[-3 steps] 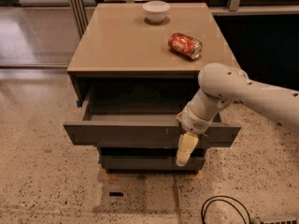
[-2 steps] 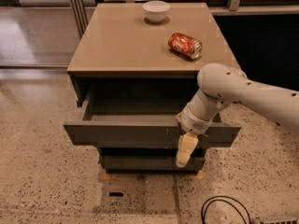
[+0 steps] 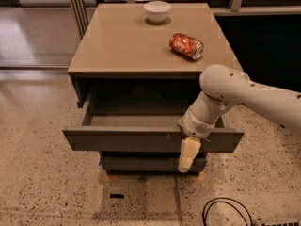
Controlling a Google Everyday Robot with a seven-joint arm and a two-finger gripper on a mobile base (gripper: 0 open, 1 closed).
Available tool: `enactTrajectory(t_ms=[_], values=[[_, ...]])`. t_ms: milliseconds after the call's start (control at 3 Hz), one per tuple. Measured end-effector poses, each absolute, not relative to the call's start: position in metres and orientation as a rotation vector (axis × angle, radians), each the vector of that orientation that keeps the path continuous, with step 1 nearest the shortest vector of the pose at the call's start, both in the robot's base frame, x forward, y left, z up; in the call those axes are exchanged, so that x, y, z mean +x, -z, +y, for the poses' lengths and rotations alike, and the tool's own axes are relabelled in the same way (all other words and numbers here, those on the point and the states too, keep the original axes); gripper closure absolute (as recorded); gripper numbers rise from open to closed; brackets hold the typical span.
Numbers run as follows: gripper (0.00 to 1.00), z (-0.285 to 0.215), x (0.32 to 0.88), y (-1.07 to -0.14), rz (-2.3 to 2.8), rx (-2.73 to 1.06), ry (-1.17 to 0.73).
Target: Open top drawer
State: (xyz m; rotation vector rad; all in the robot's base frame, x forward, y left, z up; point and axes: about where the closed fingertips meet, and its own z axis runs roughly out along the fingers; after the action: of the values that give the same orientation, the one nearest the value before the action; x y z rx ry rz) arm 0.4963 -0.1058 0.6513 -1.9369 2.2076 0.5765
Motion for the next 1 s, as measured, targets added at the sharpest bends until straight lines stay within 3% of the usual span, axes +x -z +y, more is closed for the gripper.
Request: enactTrajectory(t_ms=[1000], values=[[0.0,-0.129,0.47,-0.682,2.261,-2.0,-0.523]])
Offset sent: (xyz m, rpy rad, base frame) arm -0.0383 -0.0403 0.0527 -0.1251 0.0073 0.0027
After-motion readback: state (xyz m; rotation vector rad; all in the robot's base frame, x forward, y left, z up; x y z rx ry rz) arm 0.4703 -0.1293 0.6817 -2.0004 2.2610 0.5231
